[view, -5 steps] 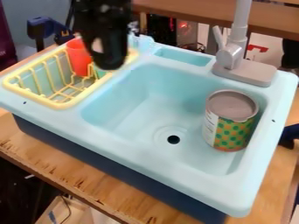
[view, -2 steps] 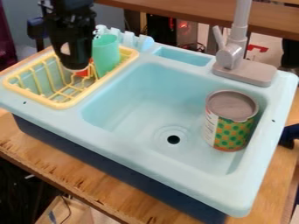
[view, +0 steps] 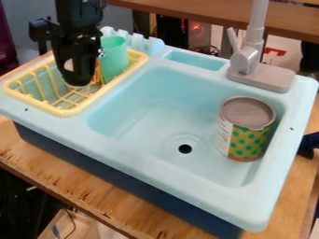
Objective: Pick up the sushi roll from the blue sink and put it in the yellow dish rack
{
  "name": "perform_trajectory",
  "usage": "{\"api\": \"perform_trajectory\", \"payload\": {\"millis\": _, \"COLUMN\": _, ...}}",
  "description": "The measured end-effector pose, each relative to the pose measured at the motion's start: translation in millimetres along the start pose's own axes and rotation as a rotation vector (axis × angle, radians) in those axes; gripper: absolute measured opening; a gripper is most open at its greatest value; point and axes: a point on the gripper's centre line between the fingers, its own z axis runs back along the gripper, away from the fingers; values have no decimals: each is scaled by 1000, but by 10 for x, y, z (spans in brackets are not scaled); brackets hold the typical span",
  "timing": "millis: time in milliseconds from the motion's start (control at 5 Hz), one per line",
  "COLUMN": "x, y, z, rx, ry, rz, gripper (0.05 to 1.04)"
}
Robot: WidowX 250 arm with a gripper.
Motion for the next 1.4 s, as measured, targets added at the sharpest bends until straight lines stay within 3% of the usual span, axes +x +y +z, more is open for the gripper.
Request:
{"api": "perform_trajectory", "payload": {"millis": 600, "x": 28, "y": 141, "z": -285, "rx": -28, "ry": -19, "rz": -27, "gripper": 536}}
{"api": "perform_trajectory", "payload": {"millis": 1000, "x": -84, "y": 139, "z": -494, "rx": -99, "ry": -31, "rz": -26, "gripper": 536}}
{"api": "perform_trajectory", "payload": {"millis": 1200, "x": -95, "y": 134, "z": -491, "rx": -123, "ry": -36, "rz": -20, "gripper": 592}}
{"api": "perform_trajectory", "payload": {"millis": 1400, "x": -103, "y": 147, "z": -387, "rx": -158, "ry": -52, "rz": 18, "gripper": 882}}
